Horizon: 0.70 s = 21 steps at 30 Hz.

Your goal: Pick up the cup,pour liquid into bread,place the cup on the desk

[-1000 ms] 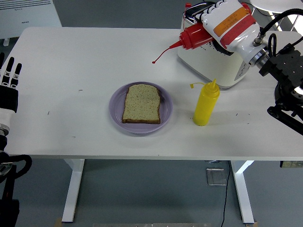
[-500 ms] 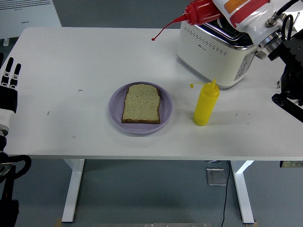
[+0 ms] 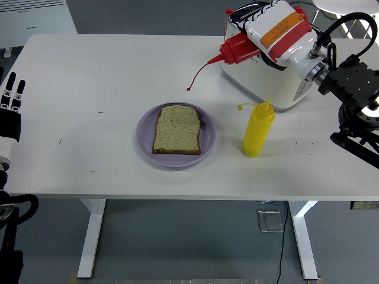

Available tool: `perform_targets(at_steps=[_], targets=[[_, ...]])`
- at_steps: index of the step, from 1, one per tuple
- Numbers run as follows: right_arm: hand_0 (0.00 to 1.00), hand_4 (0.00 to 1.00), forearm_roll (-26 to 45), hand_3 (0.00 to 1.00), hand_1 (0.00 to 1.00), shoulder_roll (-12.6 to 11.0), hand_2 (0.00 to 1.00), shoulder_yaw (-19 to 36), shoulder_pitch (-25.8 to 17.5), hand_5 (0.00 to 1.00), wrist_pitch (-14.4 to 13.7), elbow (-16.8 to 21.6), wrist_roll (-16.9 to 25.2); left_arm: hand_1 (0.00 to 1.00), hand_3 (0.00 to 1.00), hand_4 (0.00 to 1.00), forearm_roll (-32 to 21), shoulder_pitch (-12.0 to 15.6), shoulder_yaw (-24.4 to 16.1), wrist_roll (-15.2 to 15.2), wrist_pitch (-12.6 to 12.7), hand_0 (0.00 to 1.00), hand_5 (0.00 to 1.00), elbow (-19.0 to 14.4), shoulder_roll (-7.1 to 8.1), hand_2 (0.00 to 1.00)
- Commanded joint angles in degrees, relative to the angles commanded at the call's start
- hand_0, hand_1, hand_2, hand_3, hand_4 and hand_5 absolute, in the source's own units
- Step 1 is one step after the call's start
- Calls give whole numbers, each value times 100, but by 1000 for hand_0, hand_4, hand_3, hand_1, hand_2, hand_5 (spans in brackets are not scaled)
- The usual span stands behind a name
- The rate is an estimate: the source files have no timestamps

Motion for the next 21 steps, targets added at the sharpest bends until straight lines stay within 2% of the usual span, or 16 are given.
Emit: perform_targets(at_steps=[7,9,15,21], targets=[[230,423,0,477,261,14,360,413,-131,48,-140,222,-21,781,729,488,-1,-13,20,4,-2,808,998,4,-2,809],[231,423,229,477,261,20,359,527,-185,46,-175,322,-55,781,729,488,2,-17,22,5,-2,807,998,6,-2,809],[234,436,1636,472,263,-3,359,1193,-491,40,-182,804,-196,780,728,488,3,-18,20,4,0,804,998,8,0,808],[238,447,3089,469,263,-24,357,1967,-910,30,-168,1059,-391,780,729,488,9,-19,18,9,3,804,998,14,-2,808]])
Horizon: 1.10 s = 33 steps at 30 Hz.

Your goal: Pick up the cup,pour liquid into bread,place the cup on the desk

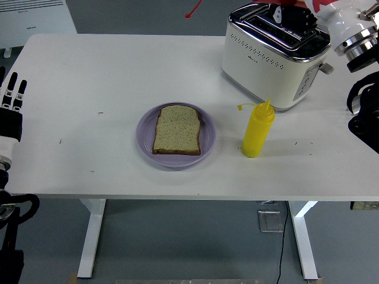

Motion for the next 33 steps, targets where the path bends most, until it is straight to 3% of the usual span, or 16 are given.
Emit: perform_targets(at_steps=[9,18,25,33], targets=[[241,463,2160,467,262,-44,357,917,-670,23,82,82,261,780,728,487,6,-1,21,5,-1,804,998,8,-2,807],[241,464,4320,469,264,96,358,1353,-1173,25,153,9,585,780,728,486,13,-12,45,12,-3,803,998,16,-6,807],[238,454,6006,468,264,201,357,1756,-1819,24,279,-212,1130,780,726,483,15,2,43,12,0,804,998,20,-10,806],[239,436,6085,468,266,275,358,1929,-2350,33,346,-465,1756,780,728,482,20,3,55,14,-6,805,998,37,-13,806]])
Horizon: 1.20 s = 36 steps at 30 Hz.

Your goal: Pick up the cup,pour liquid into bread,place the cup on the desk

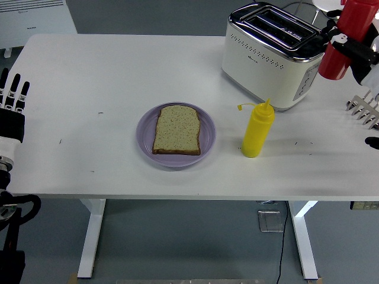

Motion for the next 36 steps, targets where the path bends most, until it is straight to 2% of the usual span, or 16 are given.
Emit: perform_targets(at_steps=[6,10,12,13,18,24,28,36], targets=[[236,429,-534,470,264,25,357,-97,-234,49,-6,-226,750,780,727,480,2,-7,33,4,-6,803,998,6,0,806],[240,428,-806,470,268,70,357,-259,-476,43,-285,-457,1412,780,727,481,2,2,52,6,-6,805,998,11,-6,806],[240,428,-822,470,268,83,357,-274,-523,43,-331,-497,1553,780,727,481,2,4,54,6,-6,805,998,12,-6,806],[240,428,-806,470,268,129,357,-310,-661,43,-459,-608,1757,780,727,481,2,14,56,4,-5,805,998,11,-3,806],[251,432,-703,470,276,256,359,-437,-910,38,-756,-912,2512,780,727,479,4,28,74,3,-6,804,998,13,0,805],[260,440,-442,469,280,436,362,-646,-1024,47,-985,-1279,3183,780,727,479,8,23,110,5,-8,805,998,19,-1,805],[257,462,-308,467,282,528,361,-744,-1041,73,-1082,-1484,3497,780,727,479,9,24,124,7,-8,805,998,25,-2,805],[253,448,-99,471,289,632,366,-958,-1054,87,-1331,-1875,3504,780,727,479,10,20,111,4,-9,804,998,30,2,805]])
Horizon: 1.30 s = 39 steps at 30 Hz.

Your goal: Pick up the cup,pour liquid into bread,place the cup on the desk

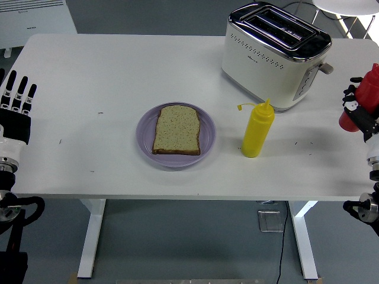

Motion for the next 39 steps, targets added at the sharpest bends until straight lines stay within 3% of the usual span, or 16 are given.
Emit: perform_targets(at_steps=[5,14,38,39], targets=[[256,442,155,472,295,95,368,-190,23,99,-171,-303,0,780,727,478,2,-2,-4,0,0,804,998,12,-7,805],[259,444,408,473,296,261,371,-412,106,114,-217,-650,0,779,727,478,2,-11,7,2,-3,804,998,24,-12,805],[268,455,593,473,302,461,377,-706,287,176,-189,-1015,0,779,727,478,4,-13,-8,-2,-3,804,998,27,-16,804],[318,459,594,475,329,460,390,-705,285,190,-191,-1024,0,778,728,478,5,-12,-13,-2,-2,804,998,26,-15,804]])
